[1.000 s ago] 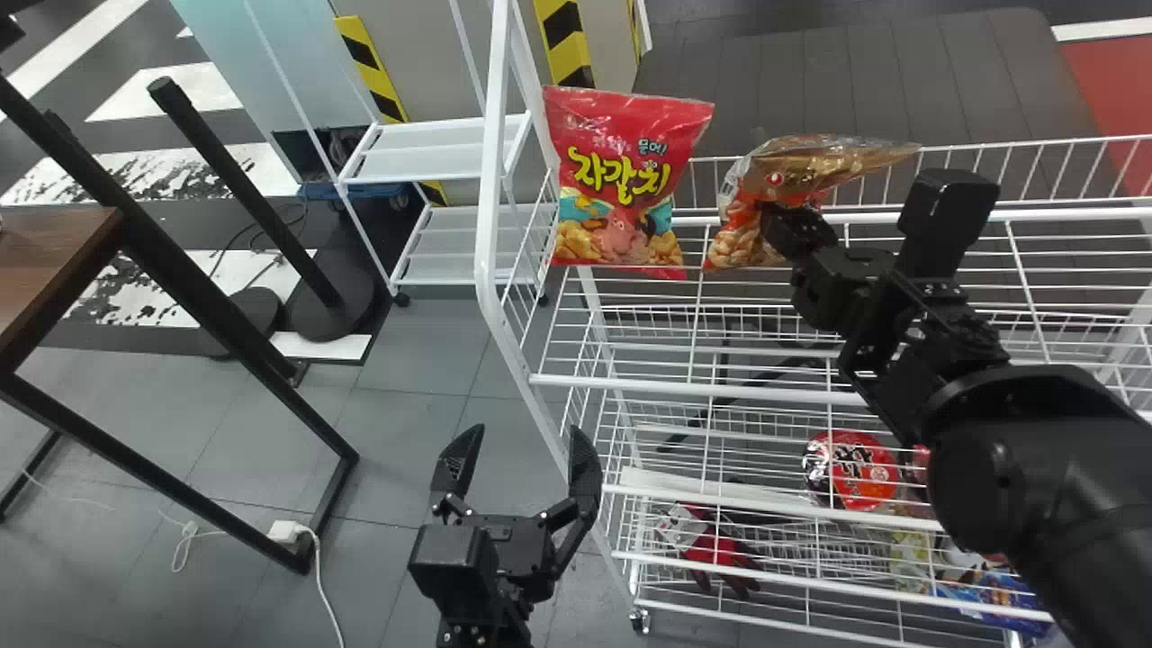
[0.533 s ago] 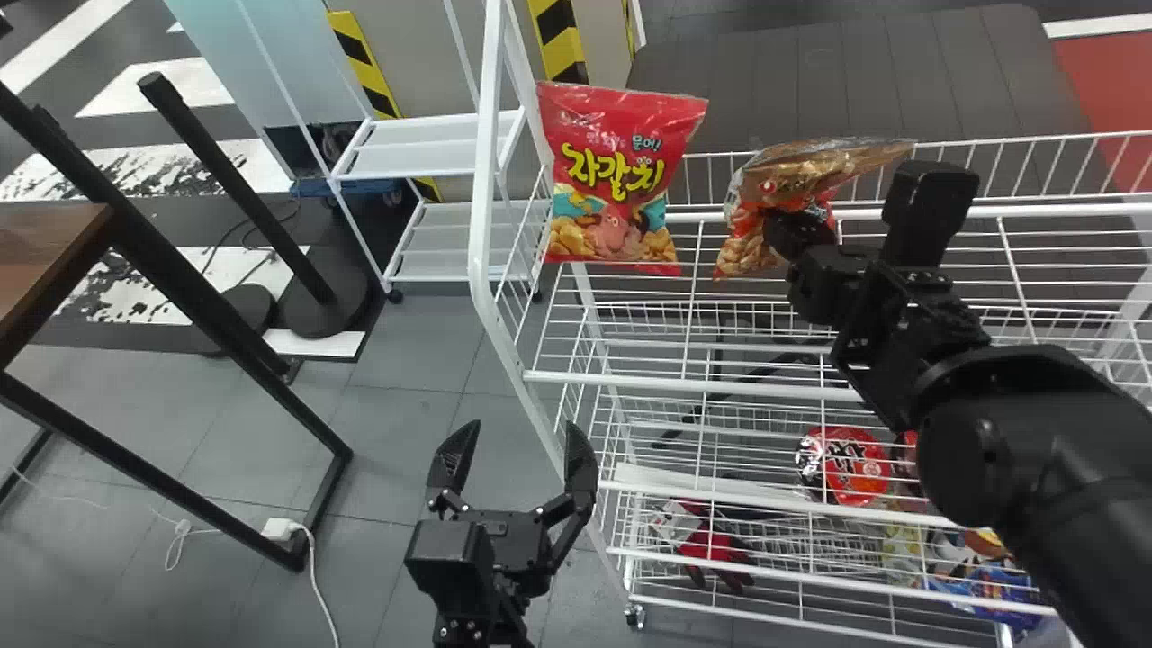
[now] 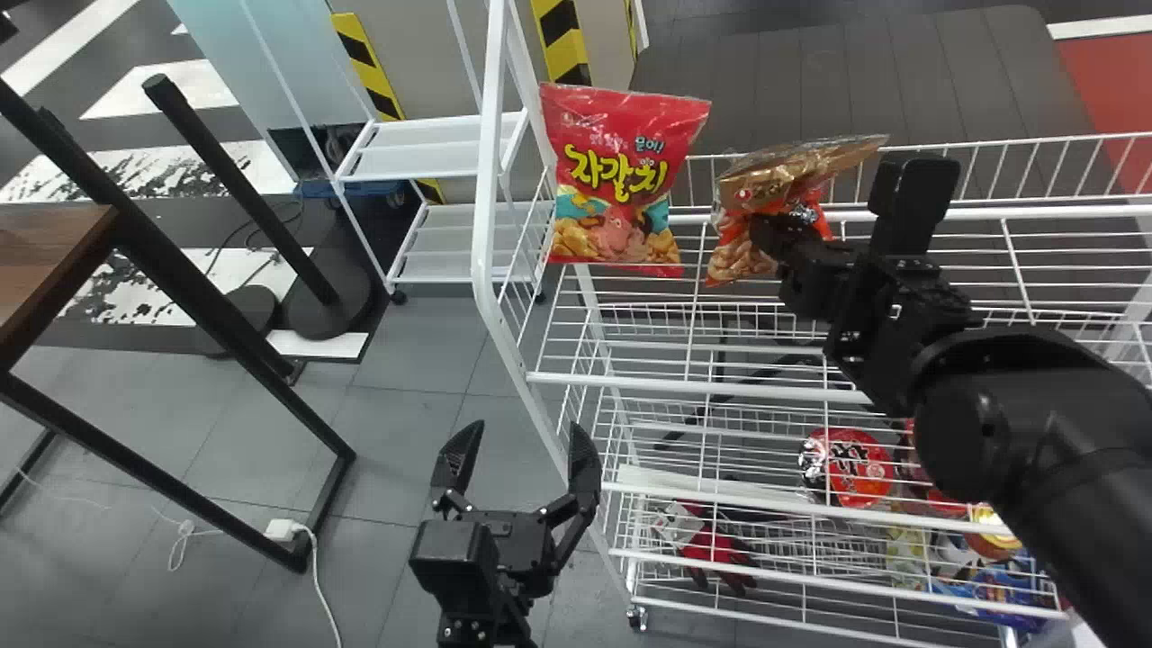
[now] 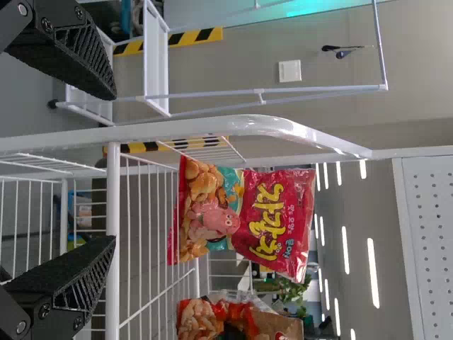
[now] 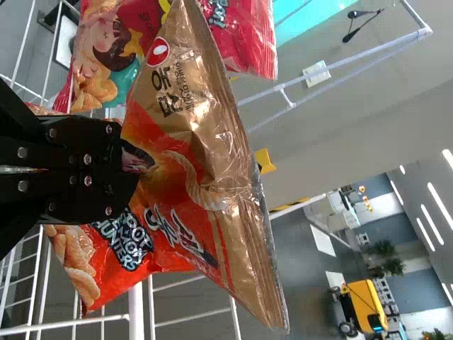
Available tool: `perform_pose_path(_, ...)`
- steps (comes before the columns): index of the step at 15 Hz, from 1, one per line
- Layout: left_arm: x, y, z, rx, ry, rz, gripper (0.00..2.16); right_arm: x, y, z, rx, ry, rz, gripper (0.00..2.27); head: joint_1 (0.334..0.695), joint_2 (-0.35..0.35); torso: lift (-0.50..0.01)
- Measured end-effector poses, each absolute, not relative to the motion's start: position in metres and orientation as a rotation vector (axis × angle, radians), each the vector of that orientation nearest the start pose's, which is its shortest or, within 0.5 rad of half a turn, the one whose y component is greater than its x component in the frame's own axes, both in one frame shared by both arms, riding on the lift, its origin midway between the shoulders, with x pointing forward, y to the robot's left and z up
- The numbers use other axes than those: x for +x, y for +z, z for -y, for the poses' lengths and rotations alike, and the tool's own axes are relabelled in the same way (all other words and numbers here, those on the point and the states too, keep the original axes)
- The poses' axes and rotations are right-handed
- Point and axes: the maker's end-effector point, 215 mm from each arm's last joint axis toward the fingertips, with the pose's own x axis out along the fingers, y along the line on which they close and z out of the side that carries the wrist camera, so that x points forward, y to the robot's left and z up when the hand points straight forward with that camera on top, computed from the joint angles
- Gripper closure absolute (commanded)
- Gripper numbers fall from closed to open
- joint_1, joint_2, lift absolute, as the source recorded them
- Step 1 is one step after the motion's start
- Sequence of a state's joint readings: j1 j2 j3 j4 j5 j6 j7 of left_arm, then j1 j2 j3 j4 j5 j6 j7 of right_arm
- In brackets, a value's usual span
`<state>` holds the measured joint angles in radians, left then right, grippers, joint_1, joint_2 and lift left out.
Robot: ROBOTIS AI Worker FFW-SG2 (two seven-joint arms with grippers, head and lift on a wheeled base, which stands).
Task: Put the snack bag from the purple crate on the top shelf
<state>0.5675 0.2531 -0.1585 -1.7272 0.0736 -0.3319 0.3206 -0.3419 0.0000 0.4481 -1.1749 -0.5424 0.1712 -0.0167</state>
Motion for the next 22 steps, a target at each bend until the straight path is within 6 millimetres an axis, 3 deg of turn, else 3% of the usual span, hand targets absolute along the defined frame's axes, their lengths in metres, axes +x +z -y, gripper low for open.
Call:
perform_pose_path(2, 0.383, -0.442, -0.256, 0.086, 0.083, -0.092, 0.11, 0.629, -0.405, -0.020, 0.347, 0.415, -0.337, 1.76, 0.695, 0.293, -0.001)
perform_pose_path(3, 0.383, -0.442, -0.256, 0.086, 0.083, -0.091, 0.11, 0.629, -0.405, -0.020, 0.352, 0.416, -0.339, 1.58, 0.695, 0.293, -0.001)
perform_pose_path(4, 0.383, -0.442, -0.255, 0.086, 0.082, -0.090, 0.11, 0.630, -0.404, -0.020, 0.352, 0.416, -0.339, 1.27, 0.695, 0.293, -0.001)
perform_pose_path(6, 0.384, -0.441, -0.255, 0.086, 0.081, -0.088, 0.11, 0.631, -0.403, -0.019, 0.347, 0.412, -0.337, 0.41, 0.695, 0.292, -0.001)
perform_pose_path(7, 0.384, -0.440, -0.255, 0.087, 0.080, -0.087, 0.11, 0.632, -0.404, -0.018, 0.343, 0.406, -0.339, 0.17, 0.695, 0.289, -0.001)
perform_pose_path(16, 0.384, -0.437, -0.254, 0.086, 0.084, -0.076, 0.11, 0.629, -0.410, -0.021, 0.340, 0.418, -0.362, 0.13, 0.695, 0.292, -0.001)
perform_pose_path(22, 0.386, -0.439, -0.253, 0.085, 0.086, -0.075, 0.11, 0.627, -0.398, -0.029, 0.361, 0.459, -0.317, 0.13, 0.695, 0.299, -0.001)
